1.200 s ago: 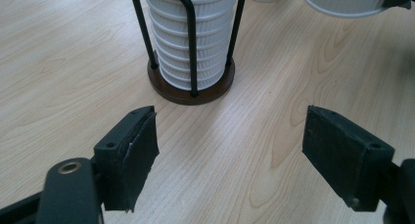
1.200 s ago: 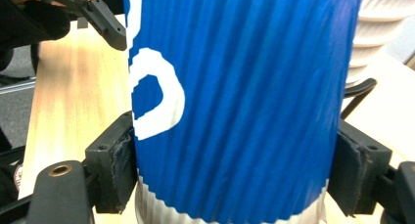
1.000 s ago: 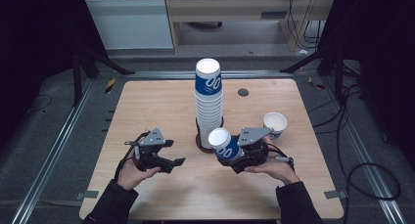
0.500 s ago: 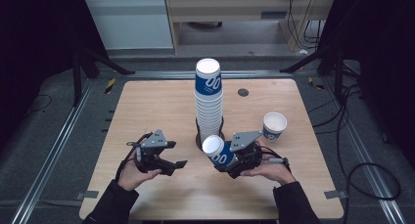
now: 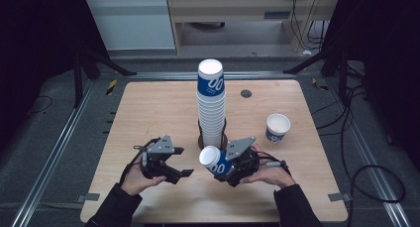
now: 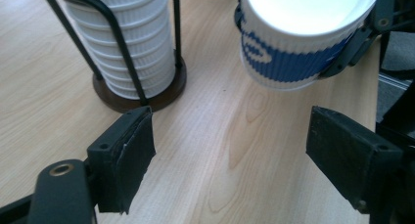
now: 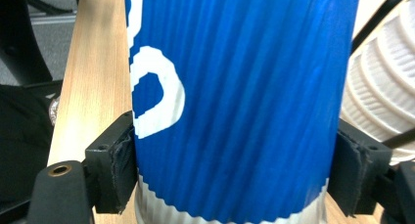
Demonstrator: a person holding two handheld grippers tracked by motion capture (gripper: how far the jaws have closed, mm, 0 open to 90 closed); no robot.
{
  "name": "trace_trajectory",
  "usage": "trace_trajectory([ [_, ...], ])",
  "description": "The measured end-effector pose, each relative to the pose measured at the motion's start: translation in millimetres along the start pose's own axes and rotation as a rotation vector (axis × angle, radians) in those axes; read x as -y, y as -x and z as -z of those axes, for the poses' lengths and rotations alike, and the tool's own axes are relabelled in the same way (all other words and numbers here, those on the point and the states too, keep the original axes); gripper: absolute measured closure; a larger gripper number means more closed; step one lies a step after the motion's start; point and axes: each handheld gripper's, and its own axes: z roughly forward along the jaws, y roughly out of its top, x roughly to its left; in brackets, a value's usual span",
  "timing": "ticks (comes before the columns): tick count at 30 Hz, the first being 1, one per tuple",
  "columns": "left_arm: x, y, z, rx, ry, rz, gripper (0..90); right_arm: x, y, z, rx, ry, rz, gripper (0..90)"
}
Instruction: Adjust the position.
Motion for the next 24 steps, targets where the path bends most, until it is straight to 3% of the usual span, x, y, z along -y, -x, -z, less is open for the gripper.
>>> trace_trajectory([
  [11, -4.0, 8.3, -6.5, 0.068, -0.013, -0.023, 16.2, -2.7, -6.7, -17.0, -0.034, -0.055, 0.036, 19.9],
  [24, -5.9, 18.2, -22.5, 0.119, -0.081, -0.054, 15.9, -9.7, -16.1, -41.4, -0.071, -0.113, 0.097, 19.9],
])
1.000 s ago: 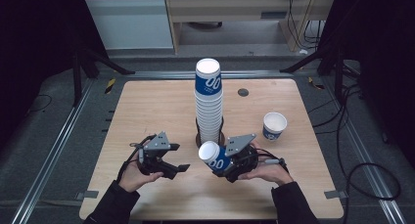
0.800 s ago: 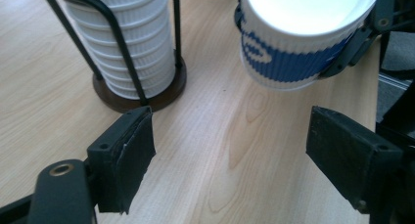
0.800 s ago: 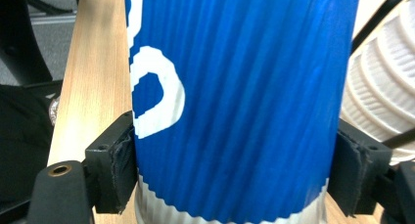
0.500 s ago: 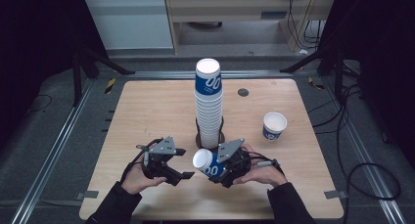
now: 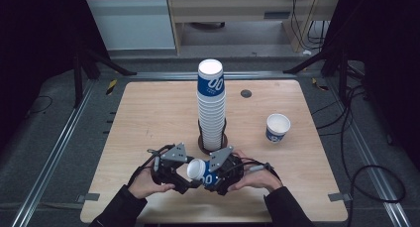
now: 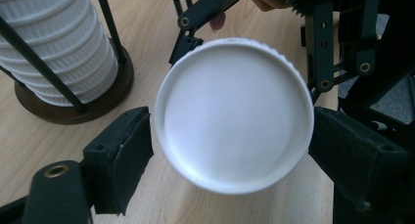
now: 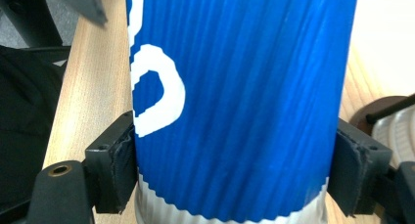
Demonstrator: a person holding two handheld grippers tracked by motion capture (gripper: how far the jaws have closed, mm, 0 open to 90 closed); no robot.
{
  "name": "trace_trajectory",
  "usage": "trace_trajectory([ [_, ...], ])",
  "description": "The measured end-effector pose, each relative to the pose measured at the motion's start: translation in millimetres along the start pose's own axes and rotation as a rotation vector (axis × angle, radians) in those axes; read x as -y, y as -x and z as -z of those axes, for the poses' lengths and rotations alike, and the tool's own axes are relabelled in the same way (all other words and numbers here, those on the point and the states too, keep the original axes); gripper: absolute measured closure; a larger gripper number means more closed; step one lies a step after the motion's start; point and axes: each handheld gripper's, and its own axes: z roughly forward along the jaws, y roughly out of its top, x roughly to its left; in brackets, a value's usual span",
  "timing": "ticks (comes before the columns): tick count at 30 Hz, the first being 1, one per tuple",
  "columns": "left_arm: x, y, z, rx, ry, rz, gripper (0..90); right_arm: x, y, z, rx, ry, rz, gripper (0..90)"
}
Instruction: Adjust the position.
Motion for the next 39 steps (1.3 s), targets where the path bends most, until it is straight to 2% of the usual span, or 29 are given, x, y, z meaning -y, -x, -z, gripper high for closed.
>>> trace_trajectory([
  [2, 0.0, 0.3, -1.0, 0.005, -0.004, -0.001, 16.1, -1.4, -1.2, -1.6, -0.005, -0.003, -0.003, 19.9],
  [6, 0.5, 1.5, -6.3, 0.016, -0.038, -0.010, 18.0, -7.9, -3.6, -7.0, -0.011, -0.010, 0.033, 19.9],
  [12, 1.0, 1.6, -7.2, 0.009, -0.046, -0.005, 24.5, -9.6, -5.1, -7.8, -0.015, -0.016, 0.036, 19.9],
  [16, 1.0, 0.7, -6.6, 0.009, -0.047, -0.003, 24.8, -9.5, -4.9, -7.8, -0.014, -0.016, 0.037, 19.6],
  [20, 1.2, -0.3, -5.5, 0.009, -0.044, 0.004, 24.8, -9.6, -4.1, -8.2, -0.004, -0.004, 0.033, 16.9],
  [22, 1.4, -1.0, -4.1, 0.004, -0.042, 0.009, 24.8, -9.7, -2.6, -7.9, -0.018, 0.015, 0.014, 10.5],
  [23, 1.5, -2.3, -2.4, 0.003, -0.034, 0.016, 24.8, -10.0, -2.5, -7.5, -0.025, 0.022, 0.000, 9.3],
  [25, 1.7, -3.2, 0.4, -0.009, -0.027, 0.019, 24.9, -9.8, -0.8, -4.9, -0.009, 0.035, 0.007, 8.4],
  [28, 1.9, -5.4, 7.5, -0.017, 0.000, 0.027, 24.8, -9.4, 1.9, 2.2, 0.004, 0.077, -0.030, 7.4],
  [30, 2.0, -6.5, 10.4, -0.024, 0.009, 0.026, 24.8, -9.1, 3.6, 5.6, 0.016, 0.092, -0.032, 7.3],
  [32, 3.8, -10.9, 18.9, -0.045, 0.040, 0.037, 24.8, -6.6, 7.9, 15.5, 0.048, 0.136, -0.070, 6.8],
  [35, 5.6, -15.4, 25.8, -0.060, 0.083, 0.054, 24.8, -1.6, 11.4, 24.3, 0.080, 0.168, -0.102, 6.4],
  [39, 7.0, -19.0, 33.6, -0.067, 0.159, 0.078, 24.8, 5.4, 15.1, 34.0, 0.086, 0.214, -0.151, 6.3],
])
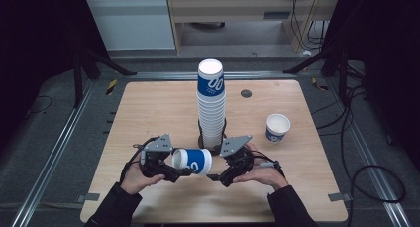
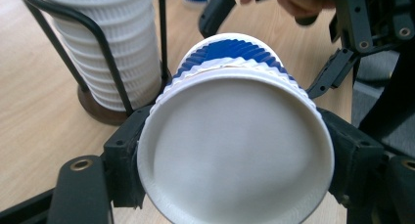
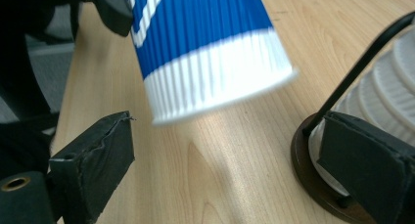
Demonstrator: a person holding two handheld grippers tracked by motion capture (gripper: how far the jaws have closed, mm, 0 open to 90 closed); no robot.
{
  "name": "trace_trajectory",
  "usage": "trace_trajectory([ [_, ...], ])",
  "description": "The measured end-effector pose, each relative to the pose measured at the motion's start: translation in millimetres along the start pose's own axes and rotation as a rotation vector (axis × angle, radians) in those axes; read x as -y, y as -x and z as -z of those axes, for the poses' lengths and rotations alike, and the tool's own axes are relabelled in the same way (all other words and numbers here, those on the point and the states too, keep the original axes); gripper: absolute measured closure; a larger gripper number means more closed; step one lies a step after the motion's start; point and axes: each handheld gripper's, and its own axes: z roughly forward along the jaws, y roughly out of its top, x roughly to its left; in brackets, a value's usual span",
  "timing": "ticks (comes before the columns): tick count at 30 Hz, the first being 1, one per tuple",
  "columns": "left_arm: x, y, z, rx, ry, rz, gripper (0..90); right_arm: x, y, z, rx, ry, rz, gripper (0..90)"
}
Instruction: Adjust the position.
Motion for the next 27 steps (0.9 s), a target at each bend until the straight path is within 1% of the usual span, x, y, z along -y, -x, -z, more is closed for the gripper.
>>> trace_trajectory([
  [3, -0.2, -1.7, 3.9, -0.007, 0.047, 0.012, 24.7, 4.1, 1.9, 5.7, -0.005, 0.052, -0.037, 6.3],
  [6, -0.2, -3.2, 5.9, 0.000, 0.086, 0.027, 24.7, 7.0, 4.0, 9.6, -0.002, 0.076, -0.058, 6.3],
  [7, -0.2, -3.2, 5.9, 0.000, 0.086, 0.027, 24.7, 7.6, 4.4, 10.4, -0.002, 0.086, -0.064, 6.3],
  [8, 0.0, -3.8, 6.6, 0.014, 0.112, 0.037, 24.7, 7.9, 4.9, 11.0, -0.006, 0.098, -0.069, 6.3],
  [10, -0.4, -3.4, 6.3, 0.030, 0.127, 0.037, 24.7, 8.2, 5.4, 11.6, -0.013, 0.122, -0.077, 6.4],
  [11, -0.5, -3.0, 5.8, 0.037, 0.130, 0.037, 24.7, 8.2, 5.9, 11.7, -0.025, 0.132, -0.085, 6.4],
  [13, -0.7, -2.1, 4.2, 0.051, 0.133, 0.038, 24.7, 8.0, 5.9, 12.0, -0.034, 0.150, -0.088, 6.4],
  [15, -0.9, -1.7, 2.4, 0.071, 0.134, 0.040, 24.7, 7.8, 5.5, 11.8, -0.060, 0.163, -0.093, 6.4],
  [19, -1.5, 0.6, -0.6, 0.097, 0.137, 0.037, 24.8, 7.3, 3.9, 8.3, -0.073, 0.167, -0.088, 6.4],
  [21, -1.9, 1.7, -1.5, 0.106, 0.138, 0.033, 24.8, 6.9, 3.6, 6.4, -0.084, 0.168, -0.092, 6.4],
  [26, -2.9, 4.8, -3.0, 0.141, 0.141, 0.030, 24.9, 5.8, 1.9, 2.9, -0.128, 0.188, -0.091, 6.5],
  [27, -2.9, 4.8, -3.0, 0.141, 0.141, 0.030, 24.8, 5.5, 1.6, 2.4, -0.136, 0.193, -0.090, 6.6],
])
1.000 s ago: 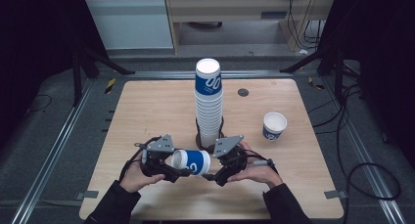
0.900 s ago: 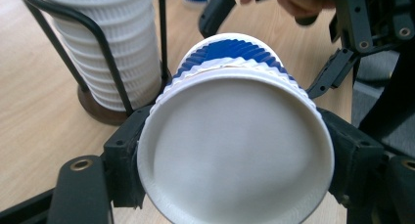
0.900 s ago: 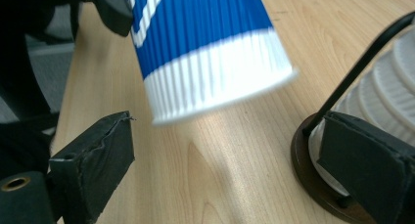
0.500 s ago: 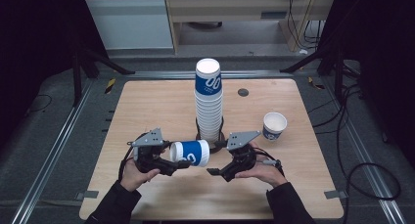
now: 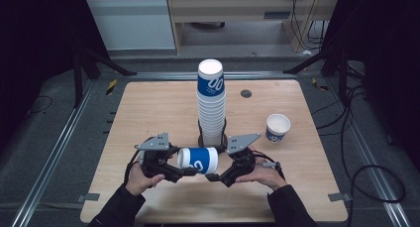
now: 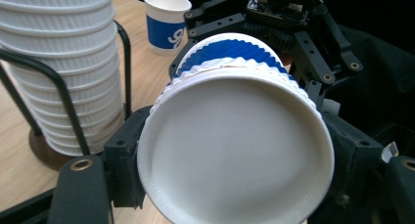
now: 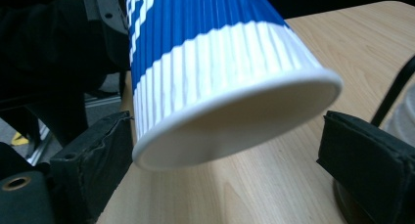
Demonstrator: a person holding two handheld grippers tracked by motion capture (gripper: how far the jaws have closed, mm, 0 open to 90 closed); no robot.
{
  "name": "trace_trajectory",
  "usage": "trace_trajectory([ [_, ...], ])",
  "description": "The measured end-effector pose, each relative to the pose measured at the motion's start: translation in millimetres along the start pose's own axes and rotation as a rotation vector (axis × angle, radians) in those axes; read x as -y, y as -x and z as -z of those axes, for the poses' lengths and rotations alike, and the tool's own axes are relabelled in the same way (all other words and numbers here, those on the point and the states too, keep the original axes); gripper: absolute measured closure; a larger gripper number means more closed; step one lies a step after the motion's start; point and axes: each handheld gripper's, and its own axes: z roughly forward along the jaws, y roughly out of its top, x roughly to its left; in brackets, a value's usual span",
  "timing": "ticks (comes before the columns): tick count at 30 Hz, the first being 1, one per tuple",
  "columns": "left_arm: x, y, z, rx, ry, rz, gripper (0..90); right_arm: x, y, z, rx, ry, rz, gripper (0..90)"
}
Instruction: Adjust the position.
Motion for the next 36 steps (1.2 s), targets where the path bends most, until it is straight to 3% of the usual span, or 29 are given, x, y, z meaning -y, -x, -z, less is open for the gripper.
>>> trace_trajectory([
  [5, -0.4, 1.6, -2.1, 0.041, 0.007, 0.003, 24.9, -0.2, -1.1, -2.0, -0.034, 0.015, -0.002, 9.1],
  [14, -0.1, 2.4, -4.3, 0.065, -0.002, -0.003, 25.1, 0.2, -1.3, -3.8, -0.082, 0.028, -0.010, 13.2],
  [28, 0.3, 2.8, -6.1, 0.077, -0.017, -0.010, 25.4, 0.7, -2.7, -5.1, -0.088, 0.029, 0.005, 11.9],
  [36, 0.3, 2.5, -6.8, 0.084, -0.021, -0.007, 25.6, 0.6, -3.0, -5.7, -0.100, 0.023, 0.010, 15.9],
])
